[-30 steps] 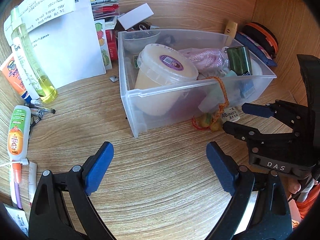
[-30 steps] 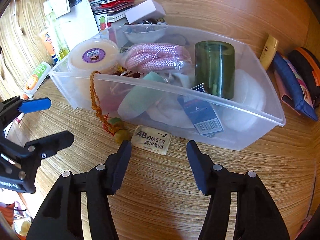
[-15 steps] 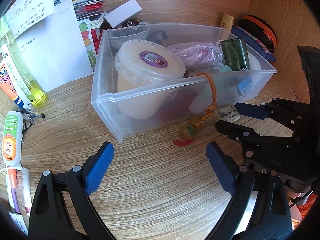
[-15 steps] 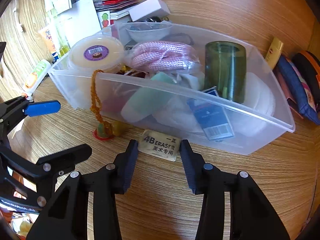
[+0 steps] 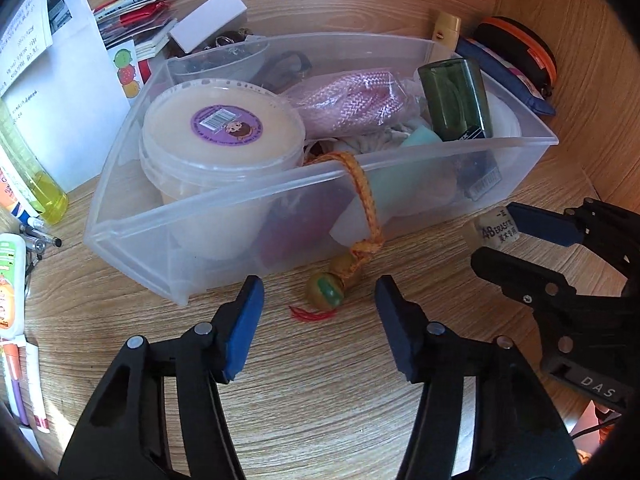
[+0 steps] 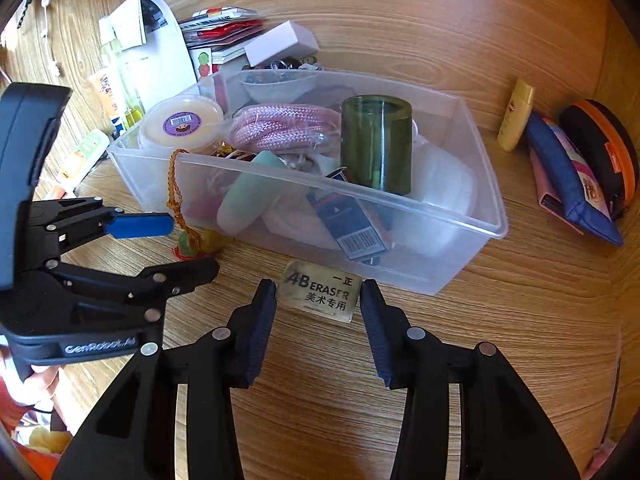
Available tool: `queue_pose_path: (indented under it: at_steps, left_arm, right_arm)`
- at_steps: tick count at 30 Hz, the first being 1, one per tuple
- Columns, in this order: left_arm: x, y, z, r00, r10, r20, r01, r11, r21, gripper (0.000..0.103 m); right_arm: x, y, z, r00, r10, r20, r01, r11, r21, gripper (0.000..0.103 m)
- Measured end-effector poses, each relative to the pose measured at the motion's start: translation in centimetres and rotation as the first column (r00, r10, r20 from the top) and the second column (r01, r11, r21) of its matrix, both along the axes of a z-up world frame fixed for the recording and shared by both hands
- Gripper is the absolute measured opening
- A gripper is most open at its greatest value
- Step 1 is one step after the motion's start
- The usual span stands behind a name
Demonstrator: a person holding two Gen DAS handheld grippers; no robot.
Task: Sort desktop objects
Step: 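Grasp the green charm on orange cord with the left tool while the right tool grasps the beige eraser, then carry the charm and eraser with both tools over the clear box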
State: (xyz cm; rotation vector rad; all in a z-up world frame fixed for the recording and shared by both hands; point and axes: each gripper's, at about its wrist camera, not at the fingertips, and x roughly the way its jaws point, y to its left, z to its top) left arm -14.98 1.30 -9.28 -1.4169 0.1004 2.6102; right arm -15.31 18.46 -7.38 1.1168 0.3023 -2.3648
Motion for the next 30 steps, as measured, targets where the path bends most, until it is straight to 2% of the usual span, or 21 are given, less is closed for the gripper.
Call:
queue_pose_path:
  at_steps: [3,5,6,9,14,19,30]
  left_arm:
    - [0.0,0.6,-0.1,1.0,0.011,-0.014,-0.012,1.0,-0.023,0.049]
    - [0.0,0.8,0.0,1.0,0.016,-0.018,-0.017,1.0,-0.019,0.031]
    - [0.0,0.9,0.0,1.0,0.023,-0.02,-0.023,1.0,-0.019,0.029]
    - [0.1,1.3,0.0,1.0,0.014,-0.021,-0.014,1.0,-0.024,0.029]
    - [1.0,0.7,0.8,1.0,-0.006,-0.007,0.007,0.999,0.043,0.029]
    - [2.1,0.0,3.2,0.998,0.021,-0.058,-0.016,0.996,0.089,0.029]
    - [2.4,-1.1,7.4,0.984,0.042,-0.174,-0.022,0.993,0.112,0.029]
  right_arm:
    - [-0.2,0.5,0.1,1.0,0.006,-0.006,-0.006,1.0,-0.011,0.04]
    - [-0.3,0.7,0.2,1.0,0.008,-0.01,-0.008,1.0,-0.017,0.04]
    - [-0.3,0.7,0.3,1.0,0.007,-0.012,-0.007,1.0,-0.02,0.04]
    - [-0.2,1.1,0.6,1.0,-0.002,-0.015,0.002,0.999,-0.036,0.04]
    - [0.2,2.0,1.4,0.999,-0.022,-0.035,0.02,0.998,-0.062,0.04]
    - [0.1,2.7,2.5,0.998,-0.042,-0.051,0.037,0.995,-0.095,0.04]
    - [-0.2,4.2,5.2,0.99,-0.09,-0.105,0.073,0.986,-0.15,0.04]
